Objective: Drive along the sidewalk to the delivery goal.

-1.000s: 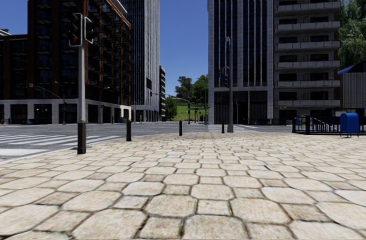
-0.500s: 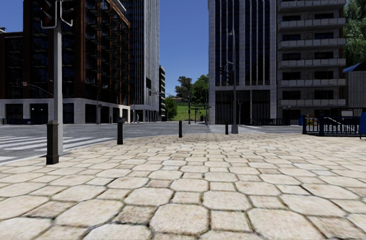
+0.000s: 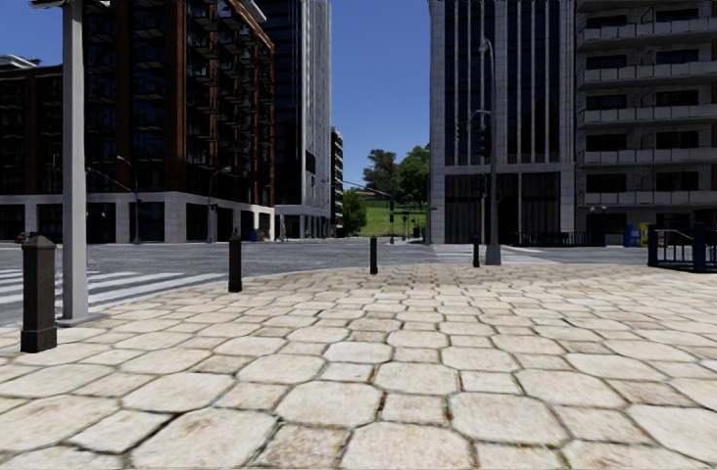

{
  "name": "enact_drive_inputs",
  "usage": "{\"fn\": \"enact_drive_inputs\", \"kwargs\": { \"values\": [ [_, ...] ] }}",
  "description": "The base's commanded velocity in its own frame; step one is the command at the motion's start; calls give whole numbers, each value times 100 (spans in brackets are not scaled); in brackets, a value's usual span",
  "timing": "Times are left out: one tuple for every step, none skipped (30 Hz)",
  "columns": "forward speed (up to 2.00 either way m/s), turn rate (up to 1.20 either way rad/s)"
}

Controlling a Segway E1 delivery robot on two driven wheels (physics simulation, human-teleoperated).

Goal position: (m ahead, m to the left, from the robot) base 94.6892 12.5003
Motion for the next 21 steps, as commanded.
{"fn": "enact_drive_inputs", "kwargs": {
  "values": [
    [200,35],
    [200,37],
    [200,37],
    [200,38],
    [200,38],
    [200,38],
    [200,38],
    [200,38],
    [200,38],
    [200,38],
    [200,39],
    [200,39],
    [200,40],
    [200,47],
    [200,52],
    [200,53],
    [200,53],
    [200,53],
    [200,53],
    [200,53],
    [200,53]
  ]
}}
